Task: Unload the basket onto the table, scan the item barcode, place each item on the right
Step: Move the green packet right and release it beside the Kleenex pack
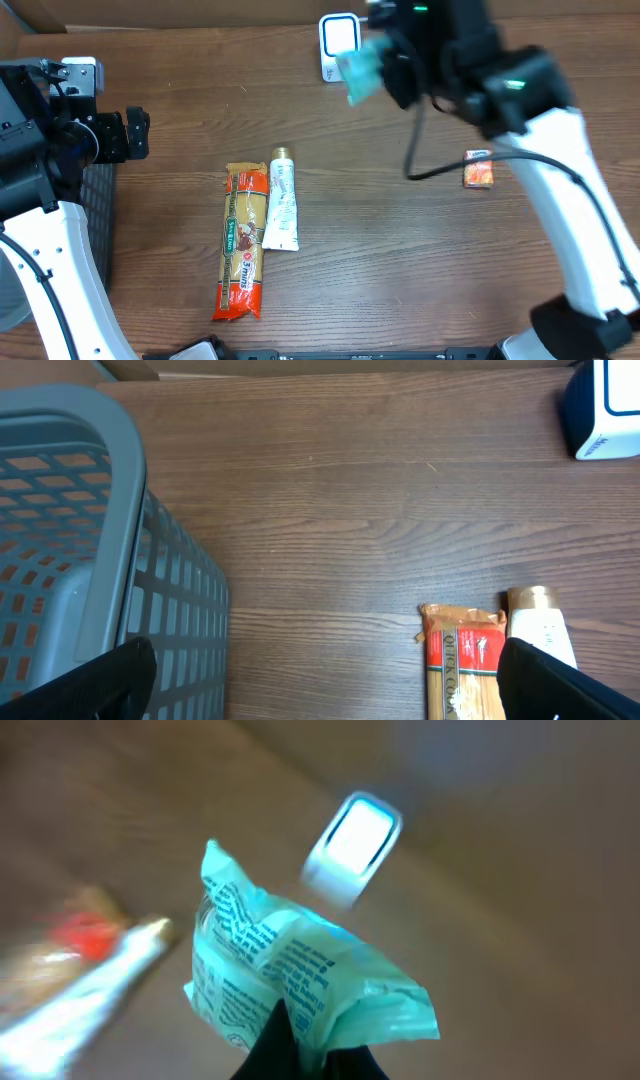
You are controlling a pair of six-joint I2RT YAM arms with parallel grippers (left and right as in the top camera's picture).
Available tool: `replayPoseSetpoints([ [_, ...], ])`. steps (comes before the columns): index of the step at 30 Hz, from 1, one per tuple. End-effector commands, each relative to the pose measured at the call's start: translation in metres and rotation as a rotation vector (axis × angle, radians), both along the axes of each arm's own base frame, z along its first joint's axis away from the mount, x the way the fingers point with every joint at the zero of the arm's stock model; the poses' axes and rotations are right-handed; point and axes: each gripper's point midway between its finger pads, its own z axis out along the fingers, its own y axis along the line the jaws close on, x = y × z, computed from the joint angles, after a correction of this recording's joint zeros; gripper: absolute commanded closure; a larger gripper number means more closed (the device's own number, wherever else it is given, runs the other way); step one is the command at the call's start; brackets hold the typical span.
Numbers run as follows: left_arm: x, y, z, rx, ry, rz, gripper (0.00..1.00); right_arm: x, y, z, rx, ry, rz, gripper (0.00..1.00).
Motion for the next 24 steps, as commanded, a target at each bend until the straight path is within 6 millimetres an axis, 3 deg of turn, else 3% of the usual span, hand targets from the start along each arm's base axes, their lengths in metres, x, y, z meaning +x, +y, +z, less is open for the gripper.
replayPoseSetpoints([
  [1, 0.002, -0.001, 0.006, 0.013, -0.015, -0.019, 0.00, -0.016, -0.022, -0.032, 0.274, 0.364, -0.341, 0.97],
  [8, 0.002, -0.001, 0.006, 0.013, -0.015, -0.019, 0.00, -0.013, -0.086, -0.118, 0.292, 0.622, -0.733, 0.96],
  [12, 0.002, -0.001, 0.006, 0.014, -0.015, -0.019, 0.00, -0.004, -0.117, -0.178, 0.350, 0.668, -0.955, 0.96],
  [17, 0.002, -0.001, 0.006, 0.013, -0.015, -0.019, 0.00, -0.010, -0.162, -0.249, 0.365, 0.658, -1.203, 0.96],
  [19, 0.002, -0.001, 0.006, 0.013, -0.015, -0.019, 0.00, -0.014, -0.175, -0.266, 0.376, 0.661, -1.238, 0.96],
  [23, 0.002, -0.001, 0.006, 0.013, -0.015, -0.019, 0.00, -0.019, -0.202, -0.279, 0.363, 0.641, -1.303, 0.96],
  [24, 0.002, -0.001, 0.006, 0.013, -0.015, -0.019, 0.00, -0.021, -0.209, -0.279, 0.353, 0.637, -1.317, 0.89],
])
